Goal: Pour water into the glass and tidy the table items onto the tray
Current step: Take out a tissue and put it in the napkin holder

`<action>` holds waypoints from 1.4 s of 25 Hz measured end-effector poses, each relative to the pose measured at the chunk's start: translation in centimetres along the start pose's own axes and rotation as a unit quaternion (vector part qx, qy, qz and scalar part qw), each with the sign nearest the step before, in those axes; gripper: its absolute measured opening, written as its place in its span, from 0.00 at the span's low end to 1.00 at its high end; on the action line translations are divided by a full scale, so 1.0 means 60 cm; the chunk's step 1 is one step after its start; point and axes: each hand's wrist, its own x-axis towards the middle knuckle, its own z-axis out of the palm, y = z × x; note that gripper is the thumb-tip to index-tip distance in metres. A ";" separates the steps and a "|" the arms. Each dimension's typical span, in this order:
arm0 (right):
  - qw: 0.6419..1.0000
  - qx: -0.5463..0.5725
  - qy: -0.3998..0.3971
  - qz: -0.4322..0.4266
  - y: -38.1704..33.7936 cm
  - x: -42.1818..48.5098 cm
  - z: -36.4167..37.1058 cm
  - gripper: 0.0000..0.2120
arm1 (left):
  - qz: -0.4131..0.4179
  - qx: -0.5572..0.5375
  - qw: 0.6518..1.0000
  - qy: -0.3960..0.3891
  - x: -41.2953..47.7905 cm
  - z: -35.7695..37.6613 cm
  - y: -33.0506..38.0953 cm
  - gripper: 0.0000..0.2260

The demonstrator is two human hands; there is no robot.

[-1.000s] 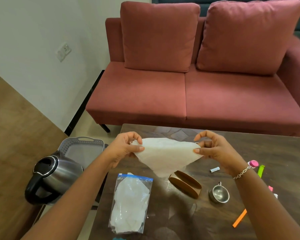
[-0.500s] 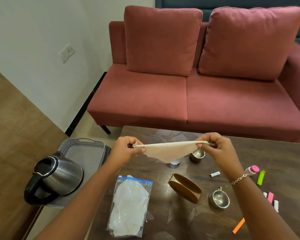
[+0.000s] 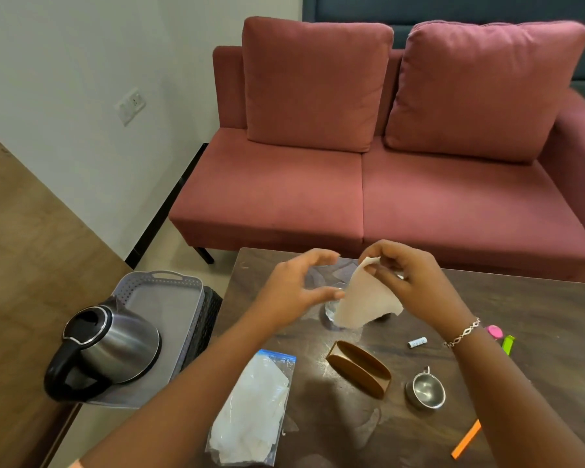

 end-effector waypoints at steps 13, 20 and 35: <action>0.925 0.307 -0.125 0.184 0.026 -0.021 0.009 0.20 | -0.177 -0.396 0.899 -0.065 -0.027 0.049 -0.007 0.08; 0.928 0.282 -0.077 0.231 0.043 -0.041 0.031 0.08 | -0.234 -0.521 0.820 0.029 -0.022 0.075 -0.037 0.09; 0.962 -0.191 0.003 0.193 0.211 -0.081 0.132 0.05 | -0.200 0.243 0.940 -0.132 -0.051 0.142 -0.177 0.34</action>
